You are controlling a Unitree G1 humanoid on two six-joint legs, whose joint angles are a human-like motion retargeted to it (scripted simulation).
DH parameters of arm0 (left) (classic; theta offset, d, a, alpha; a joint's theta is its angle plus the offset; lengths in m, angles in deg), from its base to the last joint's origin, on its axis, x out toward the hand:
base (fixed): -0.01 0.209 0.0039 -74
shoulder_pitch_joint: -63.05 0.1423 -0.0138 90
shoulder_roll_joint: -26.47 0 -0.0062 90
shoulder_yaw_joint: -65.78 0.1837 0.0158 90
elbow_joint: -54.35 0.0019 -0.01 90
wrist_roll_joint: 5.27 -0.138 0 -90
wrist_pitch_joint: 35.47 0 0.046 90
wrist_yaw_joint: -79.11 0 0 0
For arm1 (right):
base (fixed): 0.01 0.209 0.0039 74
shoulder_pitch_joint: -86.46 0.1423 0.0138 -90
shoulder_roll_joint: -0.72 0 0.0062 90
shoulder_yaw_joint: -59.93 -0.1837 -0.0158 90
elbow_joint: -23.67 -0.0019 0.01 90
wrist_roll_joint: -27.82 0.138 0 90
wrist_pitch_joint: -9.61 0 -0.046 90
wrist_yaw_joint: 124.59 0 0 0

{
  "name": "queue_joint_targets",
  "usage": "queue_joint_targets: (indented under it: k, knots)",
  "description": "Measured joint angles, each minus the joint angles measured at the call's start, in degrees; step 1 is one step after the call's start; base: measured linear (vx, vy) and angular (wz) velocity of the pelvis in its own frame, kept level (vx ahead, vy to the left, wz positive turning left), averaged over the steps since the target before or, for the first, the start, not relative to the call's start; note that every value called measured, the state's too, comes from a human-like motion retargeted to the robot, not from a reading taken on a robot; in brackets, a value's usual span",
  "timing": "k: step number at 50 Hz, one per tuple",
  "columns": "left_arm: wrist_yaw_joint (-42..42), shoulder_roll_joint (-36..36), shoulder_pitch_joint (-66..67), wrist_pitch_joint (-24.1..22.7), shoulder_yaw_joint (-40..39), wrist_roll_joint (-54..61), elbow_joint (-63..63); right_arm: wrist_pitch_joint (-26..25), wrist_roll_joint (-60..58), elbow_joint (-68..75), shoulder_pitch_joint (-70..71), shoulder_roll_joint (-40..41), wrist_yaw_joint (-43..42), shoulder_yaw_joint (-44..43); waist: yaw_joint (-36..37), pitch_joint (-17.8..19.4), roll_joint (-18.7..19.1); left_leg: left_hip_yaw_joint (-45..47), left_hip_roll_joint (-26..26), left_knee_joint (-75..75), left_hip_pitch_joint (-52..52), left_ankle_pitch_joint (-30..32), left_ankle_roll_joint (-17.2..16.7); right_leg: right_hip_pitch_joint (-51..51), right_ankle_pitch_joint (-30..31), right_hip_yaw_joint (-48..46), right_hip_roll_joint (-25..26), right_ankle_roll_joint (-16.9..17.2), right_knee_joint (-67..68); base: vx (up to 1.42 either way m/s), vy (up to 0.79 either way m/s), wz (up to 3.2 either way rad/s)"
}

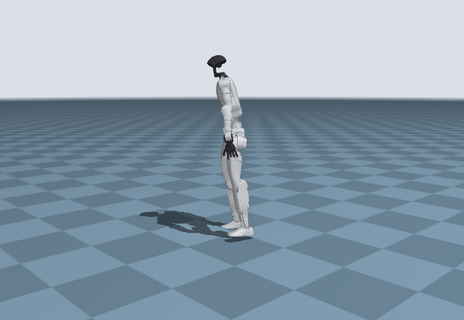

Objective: Upper body actions

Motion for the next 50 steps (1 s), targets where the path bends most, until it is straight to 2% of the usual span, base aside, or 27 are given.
queue_joint_targets:
  k: [3, 5, 7, 10, 12, 17, 20, 24, 27, 30, 35, 40, 45, 50]
  knots:
    - [1.1, -1.1, -4.3, -1.6, 1.9, 1.1, -3.1, 2.4, 1.9, -4.1, 3.8, -0.7, -1.4, 2.3, 0.8, 7.8, 0.3, 0.7, 2.1, 4.2, -2.4, -0.8, -0.3, -4.3, -2.2, 2.0, -1.2, -0.6, 7.7, -0.41, 0.22, -0.36]
    - [2.9, -1.9, -8.4, -2.8, 3.7, 3.0, -4.7, 3.5, 3.5, -6.5, 7.1, -1.6, -2.4, 3.8, 1.7, 11.1, 0.0, 1.1, 3.4, 10.7, -7.7, -2.9, -0.9, -8.7, -3.7, 3.2, -3.5, -0.6, 12.6, -0.46, 0.16, -0.2]
    - [4.4, -3.1, -13.2, -3.8, 6.4, 5.1, -5.7, 4.4, 4.8, -8.4, 10.4, -2.9, -2.5, 4.4, 3.0, 11.7, 0.1, 0.8, 4.5, 19.0, -16.3, -5.9, -1.4, -15.6, -5.8, 4.9, -6.3, 0.2, 18.2, -0.46, 0.1, 0.11]
    - [5.6, -3.8, -19.3, -4.4, 9.3, 5.5, -7.1, 5.0, 5.8, -10.8, 13.7, -5.2, -1.4, 4.7, 3.6, 10.2, 2.6, -1.4, 5.6, 28.4, -27.8, -9.6, -1.2, -26.4, -9.0, 5.4, -8.0, 0.2, 27.3, -0.36, 0.06, 0.57]
    - [4.6, -4.0, -23.7, -5.0, 10.7, 5.3, -7.6, 5.2, 5.5, -11.4, 16.6, -6.9, -0.4, 5.1, 5.8, 9.8, 1.4, 0.5, 4.9, 34.4, -34.4, -11.4, -0.4, -34.0, -10.5, 7.6, -9.9, -1.1, 33.1, -0.3, 0.09, -0.07]
    - [2.3, -5.3, -35.2, -6.9, 14.5, 4.8, -8.1, 8.0, 4.4, -12.4, 25.8, -10.0, 1.3, 7.6, 6.1, 12.6, 2.1, 1.0, 5.3, 49.6, -48.8, -16.1, 2.2, -48.5, -15.2, 10.3, -10.7, -3.9, 47.8, -0.3, 0.03, 0.24]
    - [2.6, -6.0, -41.2, -8.1, 16.9, 4.3, -9.5, 12.0, 1.7, -13.5, 32.1, -12.6, 4.9, 9.6, 6.2, 14.6, 2.3, 1.2, 6.3, 58.5, -56.9, -18.0, 4.0, -57.3, -17.8, 11.7, -10.2, -6.3, 56.5, -0.25, 0.03, -0.01]
    - [3.5, -6.3, -46.7, -10.5, 20.8, 4.0, -12.4, 18.5, -5.4, -18.9, 38.8, -18.2, 7.2, 17.6, 6.8, 15.9, 3.0, 0.0, 7.6, 70.6, -69.4, -19.6, 5.8, -69.1, -20.4, 11.8, -10.1, -9.5, 67.1, -0.22, 0.02, -0.08]
    - [3.4, -7.2, -50.4, -12.8, 24.3, 3.6, -14.0, 22.3, -10.1, -23.6, 43.2, -22.6, 4.1, 25.2, 7.1, 15.9, 3.4, 0.0, 8.7, 78.0, -78.3, -20.2, 7.5, -77.8, -21.1, 11.5, -10.1, -11.9, 73.6, -0.21, 0.02, -0.09]
    - [1.5, -9.1, -55.1, -14.4, 29.2, 1.1, -14.4, 22.7, -13.2, -28.0, 47.3, -26.3, -1.3, 31.3, 6.9, 15.9, 3.3, 0.3, 9.5, 84.7, -86.4, -20.8, 9.1, -86.3, -21.6, 11.1, -10.7, -14.5, 80.2, -0.21, -0.01, 0.02]
    - [-0.2, -9.7, -53.6, -15.4, 36.1, -4.2, -15.2, 24.8, -16.7, -32.5, 44.8, -26.0, -10.3, 37.3, 5.5, 15.9, -0.3, 2.5, 12.2, 97.8, -87.2, -25.0, 12.4, -89.1, -25.1, 14.0, -12.5, -17.3, 93.3, -0.03, -0.03, -0.21]
    - [0.0, -7.8, -46.6, -14.7, 37.7, -5.5, -15.4, 26.6, -14.6, -31.4, 40.6, -25.1, -13.9, 44.4, 2.9, 15.9, -2.7, 4.3, 13.9, 113.7, -87.2, -30.8, 17.5, -89.1, -30.2, 18.0, -15.5, -18.5, 107.1, 0.13, 0.15, 0.0]
    - [0.4, -8.6, -41.6, -12.8, 36.2, -3.5, -14.5, 25.1, -13.7, -32.3, 39.9, -27.2, -15.8, 50.8, -1.1, 15.9, -5.2, 5.0, 12.9, 121.5, -86.8, -33.1, 18.2, -89.1, -35.6, 23.7, -18.0, -18.5, 115.6, 0.05, 0.13, 0.28]
    - [5.3, -8.1, -42.6, -11.0, 31.9, -2.4, -11.4, 22.0, -14.0, -30.3, 40.1, -25.3, -19.7, 48.5, -1.3, 15.9, -4.5, 5.9, 11.6, 116.6, -87.1, -30.7, 18.2, -89.1, -34.1, 22.7, -17.8, -18.5, 112.0, -0.04, -0.02, -0.02]
